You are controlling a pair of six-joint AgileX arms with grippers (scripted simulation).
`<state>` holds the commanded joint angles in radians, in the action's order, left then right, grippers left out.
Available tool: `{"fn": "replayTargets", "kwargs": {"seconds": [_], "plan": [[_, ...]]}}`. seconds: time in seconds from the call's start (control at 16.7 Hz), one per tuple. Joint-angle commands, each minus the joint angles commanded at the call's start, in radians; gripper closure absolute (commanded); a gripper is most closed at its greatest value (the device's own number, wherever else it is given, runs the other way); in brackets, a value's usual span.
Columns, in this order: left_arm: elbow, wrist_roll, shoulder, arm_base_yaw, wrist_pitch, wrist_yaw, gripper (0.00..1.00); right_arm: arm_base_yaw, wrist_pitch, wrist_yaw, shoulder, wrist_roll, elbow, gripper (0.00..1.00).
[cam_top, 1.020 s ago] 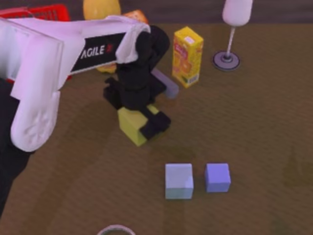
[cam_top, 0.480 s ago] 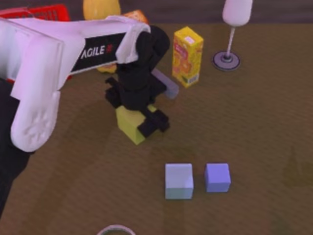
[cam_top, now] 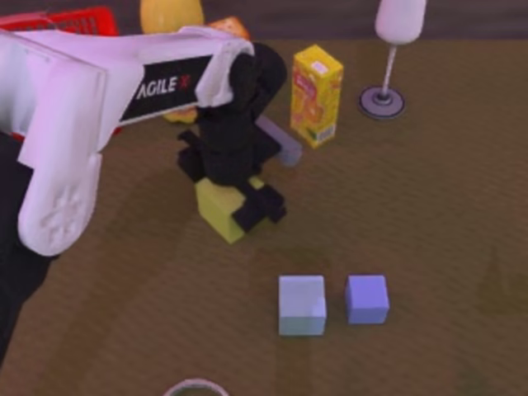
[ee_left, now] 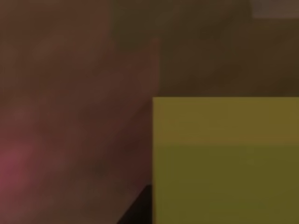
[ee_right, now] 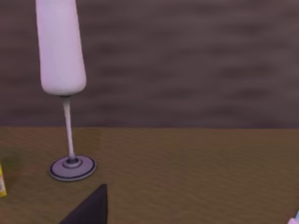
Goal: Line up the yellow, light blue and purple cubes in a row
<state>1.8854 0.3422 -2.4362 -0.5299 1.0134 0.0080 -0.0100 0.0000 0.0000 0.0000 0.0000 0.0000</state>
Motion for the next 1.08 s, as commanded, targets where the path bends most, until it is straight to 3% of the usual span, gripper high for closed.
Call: {"fn": "replayTargets", "kwargs": {"seconds": [0.54,0.84,1.08], "plan": [[0.166,-0.002,0.062,0.019,0.229,-0.001,1.0,0.0,0.0,0.0,0.0,0.0,0.0,0.0],[0.164,0.002,0.063,0.013,0.228,-0.001,1.0,0.0,0.0,0.0,0.0,0.0,0.0,0.0],[0.055,0.097,0.158,-0.005,0.19,-0.002,1.0,0.0,0.0,0.0,0.0,0.0,0.0,0.0]]}}
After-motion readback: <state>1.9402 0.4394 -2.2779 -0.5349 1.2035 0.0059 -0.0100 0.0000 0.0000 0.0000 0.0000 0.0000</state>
